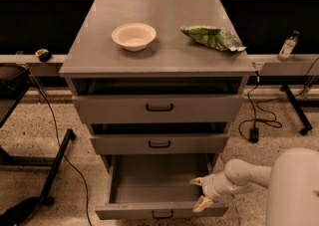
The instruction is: Open bottom drawer
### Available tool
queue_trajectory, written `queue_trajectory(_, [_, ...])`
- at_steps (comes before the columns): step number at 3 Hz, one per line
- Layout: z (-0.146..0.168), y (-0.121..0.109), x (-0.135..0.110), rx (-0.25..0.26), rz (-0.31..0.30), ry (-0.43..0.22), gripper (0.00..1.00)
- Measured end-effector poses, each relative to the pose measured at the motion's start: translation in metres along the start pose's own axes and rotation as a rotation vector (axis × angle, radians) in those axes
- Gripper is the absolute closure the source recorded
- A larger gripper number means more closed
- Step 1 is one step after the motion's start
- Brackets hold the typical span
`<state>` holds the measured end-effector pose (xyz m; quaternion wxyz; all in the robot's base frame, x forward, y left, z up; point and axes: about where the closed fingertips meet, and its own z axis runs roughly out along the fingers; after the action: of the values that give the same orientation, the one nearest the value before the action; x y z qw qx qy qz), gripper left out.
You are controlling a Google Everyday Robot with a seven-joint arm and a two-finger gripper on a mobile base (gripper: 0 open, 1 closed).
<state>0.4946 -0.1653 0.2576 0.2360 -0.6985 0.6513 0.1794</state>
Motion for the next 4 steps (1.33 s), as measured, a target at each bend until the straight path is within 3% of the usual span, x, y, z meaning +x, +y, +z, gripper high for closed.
queue_trajectory(1, [0.011, 0.0, -0.008, 0.001, 0.001, -0.016, 0.04])
queue_trajectory(2, [0.055, -0.001, -0.049, -0.03, -0.064, -0.065, 0.0])
queue_trajectory(3, [0.08, -0.003, -0.07, -0.031, -0.093, -0.073, 0.0])
queue_trajectory(4, [0.104, -0.008, -0.081, -0.047, -0.086, -0.112, 0.18])
